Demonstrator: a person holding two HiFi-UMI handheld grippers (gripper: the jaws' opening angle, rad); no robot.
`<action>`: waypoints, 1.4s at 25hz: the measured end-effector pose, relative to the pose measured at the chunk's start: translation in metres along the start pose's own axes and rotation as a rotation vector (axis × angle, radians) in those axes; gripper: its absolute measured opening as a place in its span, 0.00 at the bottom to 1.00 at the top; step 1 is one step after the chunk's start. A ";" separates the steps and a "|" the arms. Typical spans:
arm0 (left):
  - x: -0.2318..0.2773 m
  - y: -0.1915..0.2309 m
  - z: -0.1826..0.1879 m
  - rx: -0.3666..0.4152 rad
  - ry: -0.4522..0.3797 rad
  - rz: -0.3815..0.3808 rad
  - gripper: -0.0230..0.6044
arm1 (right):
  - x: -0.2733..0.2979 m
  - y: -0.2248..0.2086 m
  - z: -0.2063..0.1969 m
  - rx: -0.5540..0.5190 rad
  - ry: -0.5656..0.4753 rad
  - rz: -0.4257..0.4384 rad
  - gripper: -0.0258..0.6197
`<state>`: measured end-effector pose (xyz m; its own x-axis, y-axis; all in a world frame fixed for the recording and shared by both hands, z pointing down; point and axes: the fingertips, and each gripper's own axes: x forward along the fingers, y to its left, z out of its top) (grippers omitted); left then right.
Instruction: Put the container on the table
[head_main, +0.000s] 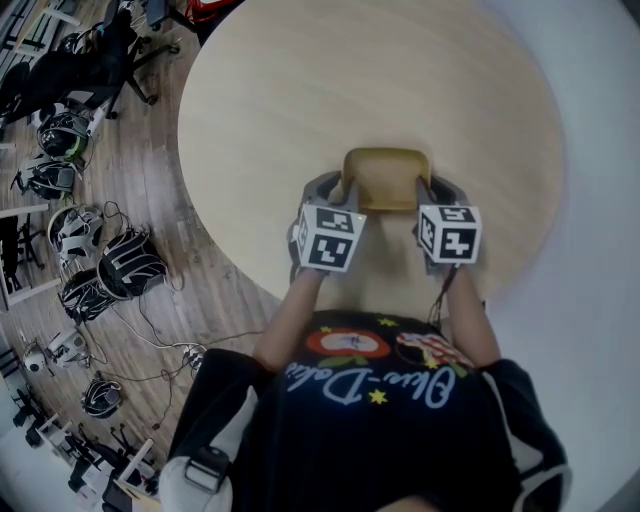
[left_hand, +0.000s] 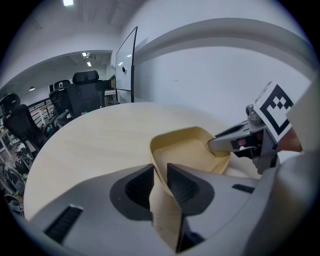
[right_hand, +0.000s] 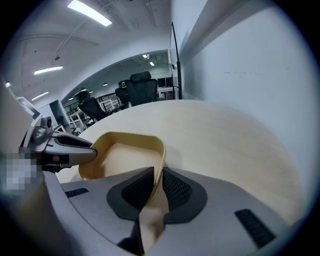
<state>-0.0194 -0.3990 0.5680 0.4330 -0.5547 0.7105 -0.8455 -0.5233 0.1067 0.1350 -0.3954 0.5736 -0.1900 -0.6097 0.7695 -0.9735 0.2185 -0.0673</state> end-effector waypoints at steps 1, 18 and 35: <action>0.001 0.000 -0.001 0.001 0.002 0.001 0.14 | 0.001 0.000 -0.002 0.005 0.004 0.004 0.09; -0.026 0.018 0.016 -0.013 -0.074 0.078 0.21 | -0.018 -0.008 0.017 0.031 -0.075 -0.056 0.20; -0.127 -0.003 0.081 0.078 -0.356 0.114 0.04 | -0.124 0.015 0.084 -0.027 -0.430 -0.037 0.04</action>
<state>-0.0467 -0.3791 0.4214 0.4305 -0.7950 0.4273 -0.8742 -0.4851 -0.0218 0.1335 -0.3800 0.4237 -0.1961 -0.8782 0.4363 -0.9781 0.2068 -0.0236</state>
